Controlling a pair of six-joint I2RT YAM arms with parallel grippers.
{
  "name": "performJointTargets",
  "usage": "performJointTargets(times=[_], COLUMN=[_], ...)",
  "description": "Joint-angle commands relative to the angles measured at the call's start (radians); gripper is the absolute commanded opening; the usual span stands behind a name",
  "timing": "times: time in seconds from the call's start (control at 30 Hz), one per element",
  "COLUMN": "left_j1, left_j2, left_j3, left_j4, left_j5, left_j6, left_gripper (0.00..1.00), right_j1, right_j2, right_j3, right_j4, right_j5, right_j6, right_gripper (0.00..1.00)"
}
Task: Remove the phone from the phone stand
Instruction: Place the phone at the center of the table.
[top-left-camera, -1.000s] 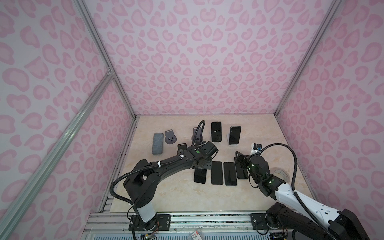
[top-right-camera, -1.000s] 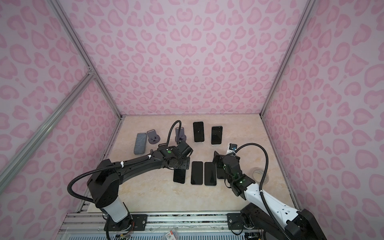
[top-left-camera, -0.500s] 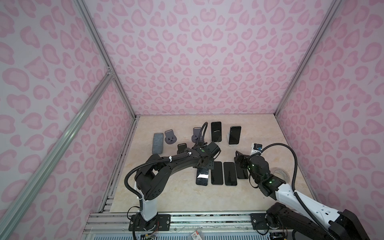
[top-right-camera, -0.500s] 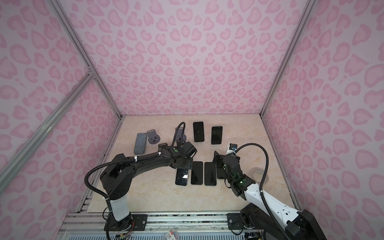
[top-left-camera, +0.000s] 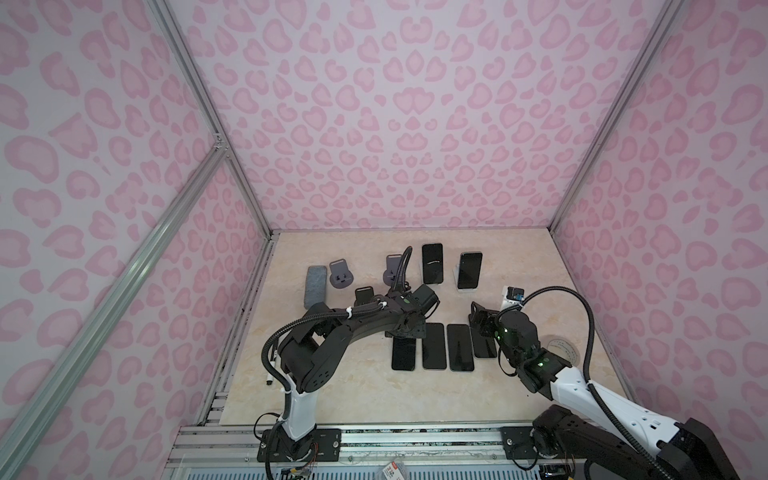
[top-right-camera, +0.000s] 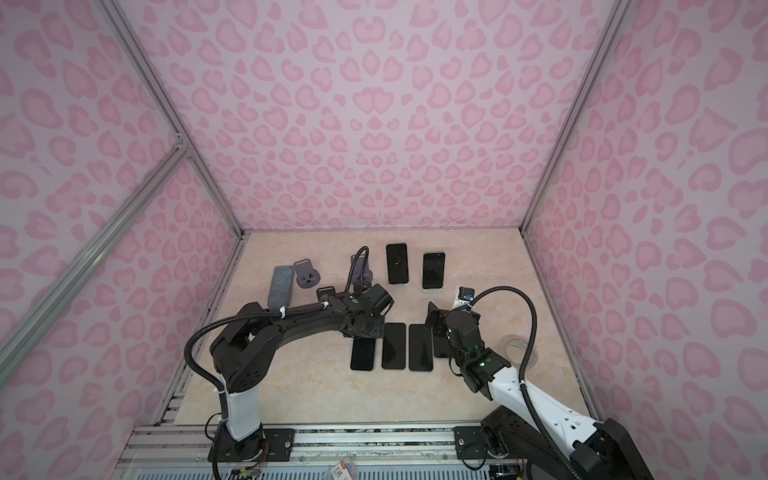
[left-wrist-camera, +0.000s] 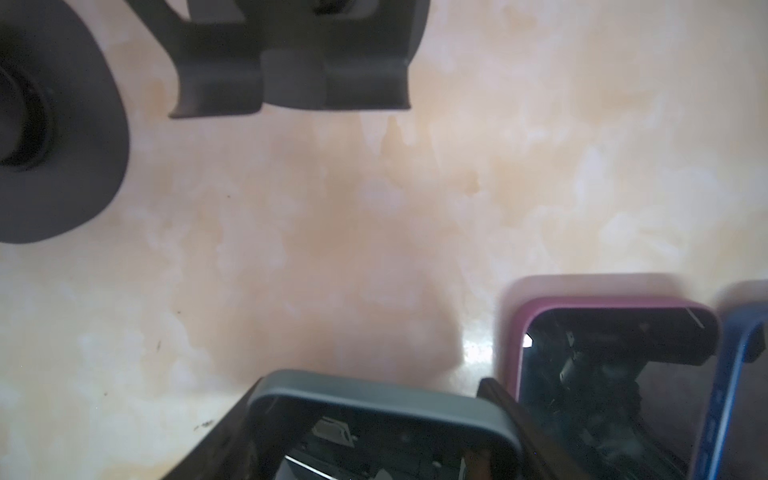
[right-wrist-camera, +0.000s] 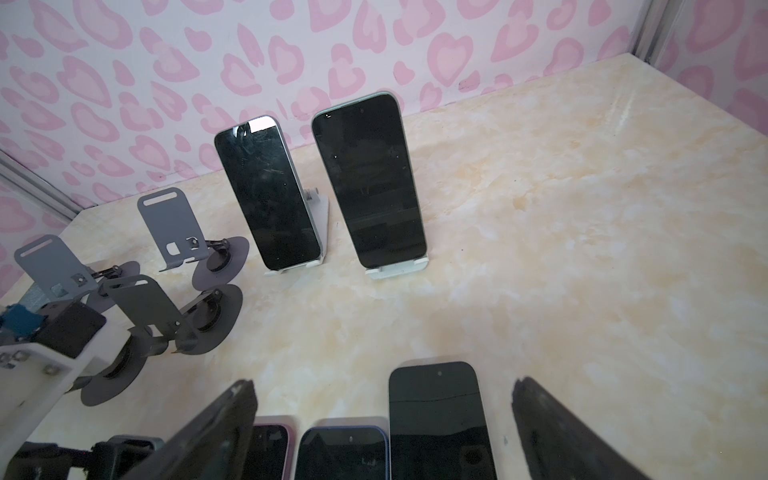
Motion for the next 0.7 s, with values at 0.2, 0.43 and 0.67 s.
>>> performJointTargets(times=[0.2,0.43,0.67], left_j1=[0.003,0.003,0.003], left_j2=[0.044,0.058,0.055], left_j3=[0.030,0.033,0.020], left_j4=[0.021,-0.001,-0.006], left_j5=[0.004,-0.013,-0.011], left_j6=[-0.027,-0.038,-0.044], left_gripper=[0.59,0.63,0.67], right_j1=[0.001,0.002,0.002], right_j2=[0.005,0.003,-0.001], right_j3=[0.003,0.002,0.003], right_j4=[0.007,0.007,0.005], right_j5=[0.008,0.010,0.006], right_j6=[0.000,0.000,0.002], right_gripper=[0.98,0.98,0.98])
